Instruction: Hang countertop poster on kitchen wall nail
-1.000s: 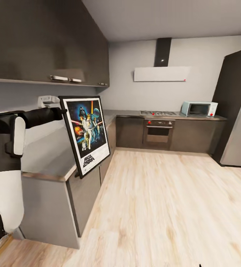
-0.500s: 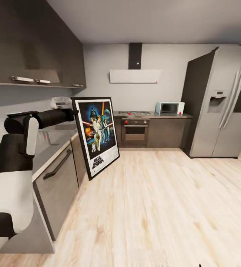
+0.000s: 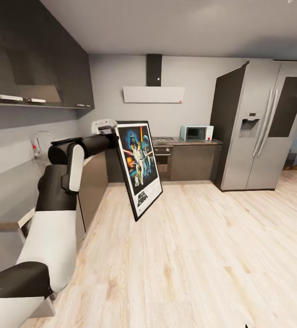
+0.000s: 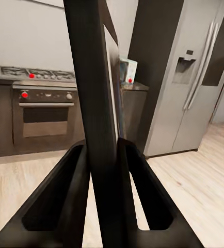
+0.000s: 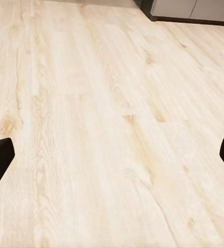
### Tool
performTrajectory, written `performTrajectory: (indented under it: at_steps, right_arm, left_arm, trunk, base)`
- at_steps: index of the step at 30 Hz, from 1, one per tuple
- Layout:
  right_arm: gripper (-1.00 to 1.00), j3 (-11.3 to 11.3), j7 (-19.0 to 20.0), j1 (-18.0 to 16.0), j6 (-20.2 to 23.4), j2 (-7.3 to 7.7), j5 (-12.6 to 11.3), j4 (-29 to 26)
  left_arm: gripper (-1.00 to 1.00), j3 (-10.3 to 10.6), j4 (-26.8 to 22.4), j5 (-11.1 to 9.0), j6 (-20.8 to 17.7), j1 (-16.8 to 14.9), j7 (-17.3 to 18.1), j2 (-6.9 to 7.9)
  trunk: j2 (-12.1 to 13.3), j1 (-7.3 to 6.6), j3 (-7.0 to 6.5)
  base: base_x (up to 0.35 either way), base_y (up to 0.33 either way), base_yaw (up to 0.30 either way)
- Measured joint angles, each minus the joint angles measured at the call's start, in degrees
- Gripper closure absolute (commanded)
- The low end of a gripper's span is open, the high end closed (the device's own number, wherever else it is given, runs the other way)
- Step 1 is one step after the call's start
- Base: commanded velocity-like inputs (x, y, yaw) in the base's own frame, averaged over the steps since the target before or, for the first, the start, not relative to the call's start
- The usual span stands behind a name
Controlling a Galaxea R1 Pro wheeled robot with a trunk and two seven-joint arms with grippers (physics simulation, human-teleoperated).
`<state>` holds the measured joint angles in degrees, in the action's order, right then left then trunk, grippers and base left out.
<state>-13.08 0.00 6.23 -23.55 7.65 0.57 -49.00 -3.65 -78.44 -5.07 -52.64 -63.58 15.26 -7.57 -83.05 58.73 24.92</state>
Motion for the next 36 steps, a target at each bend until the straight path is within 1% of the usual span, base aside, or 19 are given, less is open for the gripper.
performTrajectory:
  at_steps: [2,6,9,11,14,16,21,26,29,34,35,36]
  right_arm:
    - [-1.0,-0.03,0.0,0.0,0.0,0.0,-0.01,0.0]
    - [-1.0,-1.32,1.16,0.75,-0.99,1.3,-1.24,1.29]
    - [-1.0,-2.27,2.03,0.75,-0.99,2.28,-1.43,2.26]
    - [-1.0,-2.89,2.61,0.75,-0.99,2.85,-1.43,2.9]
    - [-1.0,-3.83,3.48,0.75,-0.99,2.86,-1.42,2.99]
    - [-1.0,-4.4,4.06,0.76,-0.99,2.86,-1.41,2.99]
    - [-1.0,-4.38,5.51,0.76,-0.99,2.87,-1.41,2.99]
    - [-1.0,-4.33,5.82,0.88,-1.09,2.88,-1.32,2.82]
    - [-1.0,-4.04,5.91,0.71,-1.25,2.67,-1.02,3.05]
    - [-1.0,-3.75,4.55,0.62,-1.29,2.59,-0.9,2.97]
    - [-1.0,-3.81,2.18,0.6,-1.27,2.57,-0.94,2.92]
    - [-1.0,-3.79,1.67,0.59,-1.26,2.57,-0.93,2.87]
  left_arm:
    - [1.0,0.4,0.42,0.08,0.22,0.0,-0.86,-0.49]
    - [1.0,-0.9,0.04,0.49,-0.5,1.29,-0.47,-1.76]
    - [1.0,-1.85,0.04,0.6,-0.49,2.26,-0.48,-1.77]
    - [1.0,-1.86,0.04,0.55,-0.49,2.91,-0.47,-1.77]
    - [1.0,-1.86,0.04,0.56,-0.49,3.87,-0.47,-1.77]
    - [1.0,-1.86,0.04,0.51,-0.49,3.93,-0.47,-1.78]
    - [1.0,-1.86,0.04,0.51,-0.49,3.93,-0.47,-1.78]
    - [1.0,-1.75,-0.01,0.6,-0.5,3.87,-0.44,-1.74]
    - [1.0,-2.61,-0.96,0.83,-0.44,4.84,-0.68,-2.29]
    - [1.0,-2.84,-2.53,0.89,-0.38,6.45,-0.8,-2.37]
    - [1.0,-2.83,-4.81,0.9,-0.39,9.16,-0.84,-2.36]
    - [1.0,-2.83,-4.92,0.97,-0.36,9.37,-0.83,-2.36]
  trunk:
    - [0.0,0.0,0.0]
    - [0.0,0.0,0.0]
    - [0.0,0.0,0.0]
    - [0.0,0.0,0.0]
    - [0.0,0.0,0.0]
    - [0.0,0.0,0.0]
    - [0.0,0.0,0.0]
    - [0.0,0.0,0.0]
    - [0.0,0.0,0.0]
    - [0.0,0.0,0.0]
    - [0.0,0.0,0.01]
    - [0.0,0.0,0.0]
  base:
    - [-0.001,-0.001,-0.002]
    - [0.0,0.0,0.0]
    - [0.0,0.0,0.0]
    - [0.0,0.0,0.0]
    - [0.0,0.0,0.0]
    - [0.0,0.0,0.0]
    - [0.0,0.0,0.0]
    - [0.0,0.0,0.0]
    - [0.0,0.0,0.0]
    - [0.0,0.0,0.0]
    - [0.0,0.0,0.0]
    - [0.0,0.0,0.0]
